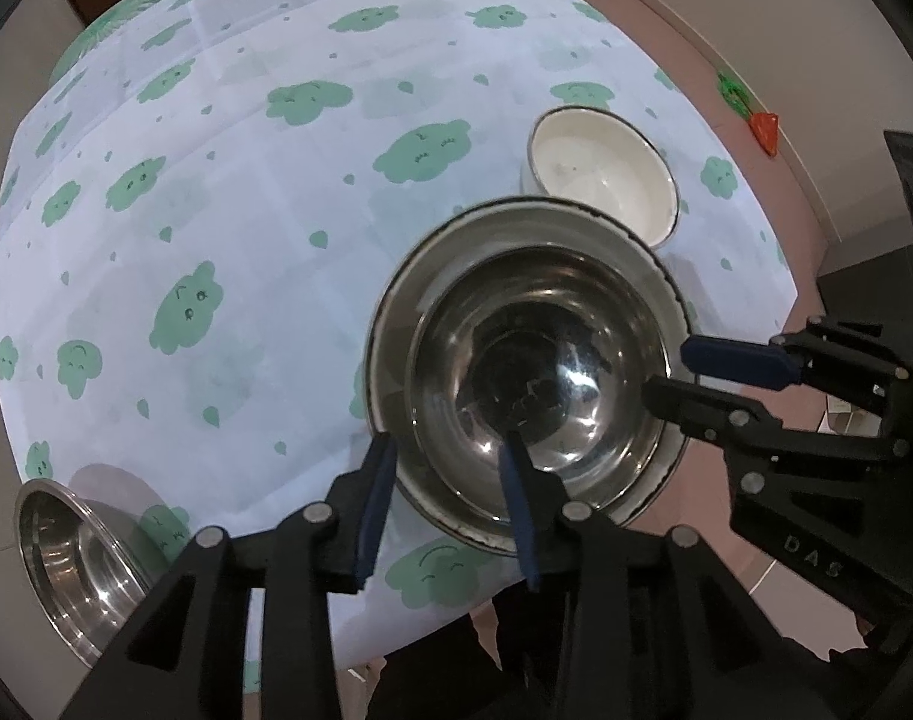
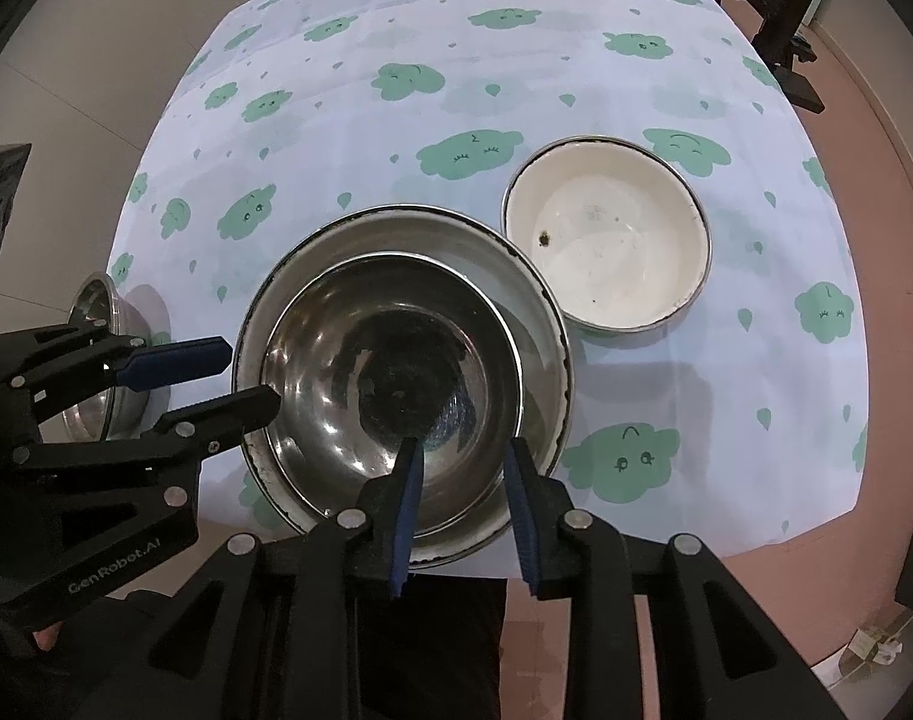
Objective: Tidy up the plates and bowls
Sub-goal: 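Lower the smaller steel bowl onto the cloth and open both grippers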
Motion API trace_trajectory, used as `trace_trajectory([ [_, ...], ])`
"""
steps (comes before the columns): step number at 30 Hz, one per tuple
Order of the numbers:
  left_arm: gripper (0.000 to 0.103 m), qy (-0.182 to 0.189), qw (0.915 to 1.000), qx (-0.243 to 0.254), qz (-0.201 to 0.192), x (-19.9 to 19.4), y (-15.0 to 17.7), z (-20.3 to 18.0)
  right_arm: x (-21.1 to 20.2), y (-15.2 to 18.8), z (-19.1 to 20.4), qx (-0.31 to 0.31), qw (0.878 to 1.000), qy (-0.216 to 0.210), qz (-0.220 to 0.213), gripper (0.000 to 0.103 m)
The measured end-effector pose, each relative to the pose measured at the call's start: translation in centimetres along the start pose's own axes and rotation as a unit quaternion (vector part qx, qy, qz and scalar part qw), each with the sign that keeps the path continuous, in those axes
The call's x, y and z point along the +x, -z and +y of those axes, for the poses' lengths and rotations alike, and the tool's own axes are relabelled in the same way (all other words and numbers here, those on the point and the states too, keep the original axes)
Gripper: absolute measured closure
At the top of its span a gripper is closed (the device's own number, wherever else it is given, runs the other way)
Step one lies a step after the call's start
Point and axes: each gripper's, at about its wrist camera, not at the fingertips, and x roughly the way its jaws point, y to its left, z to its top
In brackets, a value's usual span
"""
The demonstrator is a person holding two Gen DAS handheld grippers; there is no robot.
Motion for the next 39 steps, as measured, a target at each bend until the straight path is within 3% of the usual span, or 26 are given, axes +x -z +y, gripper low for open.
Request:
trace_trajectory([
  [8,0.056,-0.003,0.9999,-0.003,-0.017,-0.7,-0.5,0.2,-0.6,-0.3,0.2,-0.004,1.000,-0.008,-0.015,0.073],
  [21,0.056,-0.006,0.9996,-0.001,-0.026,-1.2,-2.0,0.0,-1.5,-1.4,-0.3,-0.002,0.999,-0.009,-0.038,0.072],
  [26,0.053,-0.007,0.9996,-0.004,-0.029,-1.2,-2.6,0.0,-1.8,-1.9,-0.7,-0.001,0.999,-0.009,-0.046,0.061],
  [39,0.052,-0.011,0.9991,-0.011,-0.041,-1.3,-5.0,0.0,-2.8,-2.7,-2.6,0.014,0.997,-0.012,-0.072,0.061],
])
